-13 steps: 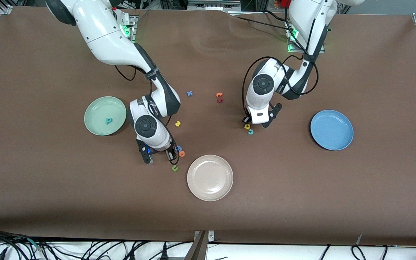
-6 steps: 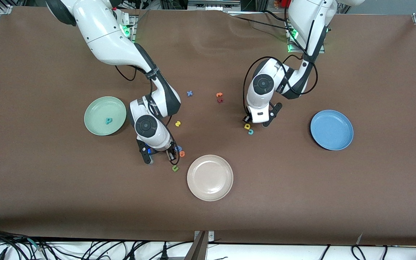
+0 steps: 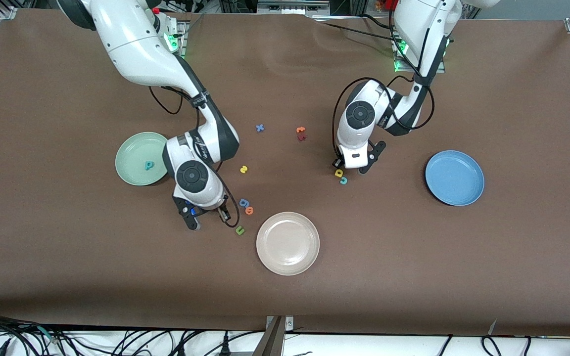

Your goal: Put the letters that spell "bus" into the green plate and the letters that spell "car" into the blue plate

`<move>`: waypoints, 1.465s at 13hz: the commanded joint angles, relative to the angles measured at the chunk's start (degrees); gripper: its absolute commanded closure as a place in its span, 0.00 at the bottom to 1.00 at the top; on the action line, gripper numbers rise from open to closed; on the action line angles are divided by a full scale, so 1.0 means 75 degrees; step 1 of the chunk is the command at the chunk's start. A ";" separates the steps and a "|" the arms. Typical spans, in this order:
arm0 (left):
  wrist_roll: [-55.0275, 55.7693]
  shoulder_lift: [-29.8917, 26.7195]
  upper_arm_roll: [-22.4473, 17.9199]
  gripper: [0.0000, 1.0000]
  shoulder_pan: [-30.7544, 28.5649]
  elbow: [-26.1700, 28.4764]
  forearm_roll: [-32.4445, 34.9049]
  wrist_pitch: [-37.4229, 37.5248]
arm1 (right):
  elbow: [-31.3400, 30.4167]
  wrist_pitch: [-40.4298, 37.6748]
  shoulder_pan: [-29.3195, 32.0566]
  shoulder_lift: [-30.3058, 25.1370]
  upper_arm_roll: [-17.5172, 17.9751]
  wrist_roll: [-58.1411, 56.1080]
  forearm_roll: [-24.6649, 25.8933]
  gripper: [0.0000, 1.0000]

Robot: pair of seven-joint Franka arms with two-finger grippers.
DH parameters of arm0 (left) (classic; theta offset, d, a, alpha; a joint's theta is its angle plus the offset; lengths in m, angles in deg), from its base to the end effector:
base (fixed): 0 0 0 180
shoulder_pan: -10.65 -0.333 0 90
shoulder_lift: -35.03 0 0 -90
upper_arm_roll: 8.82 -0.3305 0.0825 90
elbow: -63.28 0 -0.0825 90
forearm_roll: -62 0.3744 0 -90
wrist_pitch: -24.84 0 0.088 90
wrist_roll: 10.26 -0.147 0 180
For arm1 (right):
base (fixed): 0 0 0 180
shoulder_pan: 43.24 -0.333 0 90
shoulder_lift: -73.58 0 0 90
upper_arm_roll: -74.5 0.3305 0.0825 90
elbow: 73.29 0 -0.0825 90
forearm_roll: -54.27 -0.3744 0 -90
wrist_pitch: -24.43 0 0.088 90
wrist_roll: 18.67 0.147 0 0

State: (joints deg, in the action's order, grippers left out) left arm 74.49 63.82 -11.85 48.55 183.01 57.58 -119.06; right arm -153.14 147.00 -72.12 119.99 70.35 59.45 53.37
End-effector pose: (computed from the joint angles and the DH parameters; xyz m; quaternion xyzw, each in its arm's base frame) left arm 0.4702 -0.3281 0.1535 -0.8933 -0.4477 0.0274 0.0299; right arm 0.6546 0.3128 0.1949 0.8955 -0.4436 -0.0038 0.0369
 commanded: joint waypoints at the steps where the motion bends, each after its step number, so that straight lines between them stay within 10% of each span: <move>1: -0.0702 -0.0099 -0.0041 1.00 -0.0061 0.0055 0.0261 0.0013 | -0.0204 -0.1185 0.0100 -0.0597 -0.0405 -0.1946 0.0061 0.86; 8: -0.7119 -0.1388 -0.0076 1.00 -0.2612 0.0079 0.0261 0.1409 | -0.3904 -0.1329 0.0136 -0.3479 -0.1390 -0.4963 0.0003 0.85; 13: -1.1222 -0.1388 -0.0076 1.00 -0.4265 0.0125 0.0249 0.1420 | -0.5886 0.0327 0.0159 -0.3448 -0.1837 -0.5657 -0.0032 0.79; 15: -1.2293 -0.1319 -0.0076 1.00 -0.4782 0.0125 0.0237 0.1397 | -0.6029 0.0791 0.0171 -0.3247 -0.1825 -0.5670 -0.0032 0.04; 19: -1.2894 -0.0944 -0.0076 0.79 -0.5112 0.0253 0.0167 0.1140 | -0.5189 -0.0588 0.0124 -0.3552 -0.1534 -0.5308 -0.0149 0.00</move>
State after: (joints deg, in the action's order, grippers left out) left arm -20.89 55.85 -13.24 10.53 183.92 57.70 -108.95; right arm -195.48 148.31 -70.94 95.39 57.15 17.99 53.15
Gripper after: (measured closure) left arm 0.890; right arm 0.233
